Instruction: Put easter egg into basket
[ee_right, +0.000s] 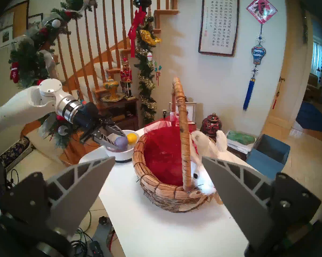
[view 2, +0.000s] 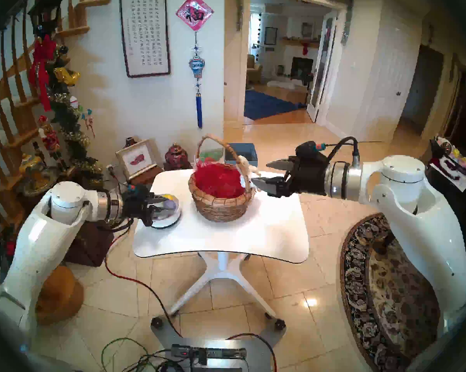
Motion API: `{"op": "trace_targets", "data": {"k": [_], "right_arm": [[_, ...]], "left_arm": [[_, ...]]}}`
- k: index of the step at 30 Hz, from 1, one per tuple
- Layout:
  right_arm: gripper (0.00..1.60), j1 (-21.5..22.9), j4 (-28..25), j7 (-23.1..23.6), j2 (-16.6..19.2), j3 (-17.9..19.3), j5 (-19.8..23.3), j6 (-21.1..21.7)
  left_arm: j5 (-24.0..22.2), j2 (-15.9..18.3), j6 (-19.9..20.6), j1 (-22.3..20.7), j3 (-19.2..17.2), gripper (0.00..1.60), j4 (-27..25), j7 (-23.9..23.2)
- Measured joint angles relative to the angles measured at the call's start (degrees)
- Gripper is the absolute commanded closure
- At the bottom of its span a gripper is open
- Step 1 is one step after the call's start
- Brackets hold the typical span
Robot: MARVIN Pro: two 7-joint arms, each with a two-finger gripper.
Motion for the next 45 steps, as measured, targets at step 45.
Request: {"op": "trace_targets", "data": {"k": [45], "right_arm": [[0.00, 0.00, 0.00, -0.16, 0.24, -0.13, 0.28, -0.16]], "left_arm": [[-3.42, -4.86, 6.40, -8.27, 1.10, 1.35, -5.80, 0.12]]}}
